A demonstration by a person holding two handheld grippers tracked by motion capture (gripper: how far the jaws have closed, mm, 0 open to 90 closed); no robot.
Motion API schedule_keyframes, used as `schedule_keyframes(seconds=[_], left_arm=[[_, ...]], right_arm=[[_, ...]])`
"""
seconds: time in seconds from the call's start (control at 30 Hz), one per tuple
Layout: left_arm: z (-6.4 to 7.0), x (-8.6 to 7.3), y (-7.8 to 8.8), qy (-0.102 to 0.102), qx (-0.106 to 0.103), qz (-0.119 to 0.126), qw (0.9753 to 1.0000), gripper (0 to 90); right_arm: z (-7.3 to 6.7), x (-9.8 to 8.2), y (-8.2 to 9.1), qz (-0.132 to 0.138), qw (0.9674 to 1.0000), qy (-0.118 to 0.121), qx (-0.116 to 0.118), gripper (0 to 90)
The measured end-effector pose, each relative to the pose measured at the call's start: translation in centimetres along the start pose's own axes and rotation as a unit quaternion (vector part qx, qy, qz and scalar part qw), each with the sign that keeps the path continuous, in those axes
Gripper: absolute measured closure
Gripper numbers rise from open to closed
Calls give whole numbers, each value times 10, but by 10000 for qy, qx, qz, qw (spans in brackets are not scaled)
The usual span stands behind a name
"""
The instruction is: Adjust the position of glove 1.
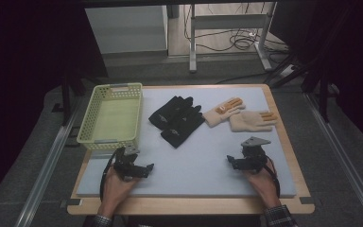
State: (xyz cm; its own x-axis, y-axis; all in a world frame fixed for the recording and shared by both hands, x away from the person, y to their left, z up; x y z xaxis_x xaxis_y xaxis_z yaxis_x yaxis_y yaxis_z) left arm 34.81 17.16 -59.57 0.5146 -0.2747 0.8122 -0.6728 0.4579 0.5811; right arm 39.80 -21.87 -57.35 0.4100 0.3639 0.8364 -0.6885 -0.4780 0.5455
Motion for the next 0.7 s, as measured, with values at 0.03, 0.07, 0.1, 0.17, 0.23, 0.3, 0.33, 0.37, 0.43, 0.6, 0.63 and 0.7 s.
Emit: schedule_keyframes(seconds=[0.03, 0.07, 0.1, 0.17, 0.23, 0.3, 0.33, 0.37, 0.43, 0.6, 0.63, 0.7], left_arm=[[0, 0, 0, 0, 0, 1, 10000, 39], [0, 0, 0, 1, -1, 0, 10000, 39], [0, 0, 0, 2, -2, 1, 10000, 39], [0, 0, 0, 3, -3, 1, 10000, 40], [0, 0, 0, 2, -3, 2, 10000, 40], [0, 0, 0, 2, -3, 4, 10000, 40], [0, 0, 0, 3, -3, 4, 10000, 40], [0, 0, 0, 2, -3, 4, 10000, 40], [0, 0, 0, 3, -3, 5, 10000, 40], [0, 0, 0, 3, -4, 5, 10000, 40], [0, 0, 0, 3, -4, 6, 10000, 40], [0, 0, 0, 4, -4, 6, 10000, 40]], right_arm=[[0, 0, 0, -1, 10000, 0, -1, 180], [0, 0, 0, -1, 10000, -1, -1, 179], [0, 0, 0, -3, 10000, -5, 7, 176], [0, 0, 0, -8, 10000, 2, -3, 172], [0, 0, 0, -11, 10000, -2, -6, 171], [0, 0, 0, -11, 10000, -3, -9, 171], [0, 0, 0, -11, 10000, -3, -10, 170], [0, 0, 0, -11, 10000, -2, -10, 171], [0, 0, 0, -11, 10000, -6, -8, 170], [0, 0, 0, -13, 10000, -11, -3, 171], [0, 0, 0, -13, 10000, -11, -4, 171], [0, 0, 0, -13, 10000, -13, -3, 171]])
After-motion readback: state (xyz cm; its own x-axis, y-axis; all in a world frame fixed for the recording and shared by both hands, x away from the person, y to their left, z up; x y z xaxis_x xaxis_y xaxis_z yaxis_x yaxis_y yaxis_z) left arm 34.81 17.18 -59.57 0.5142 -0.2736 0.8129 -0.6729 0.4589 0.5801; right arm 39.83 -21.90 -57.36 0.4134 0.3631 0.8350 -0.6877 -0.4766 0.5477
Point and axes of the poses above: each handheld gripper's, and its own axes: y roughly backward along the jaws, x roughly out of its top, z roughly to its right, the point moved 6 cm from there along -y, roughly forward along the jaws, and after that the axes turned 10 degrees about z, right-handed, at the moved point
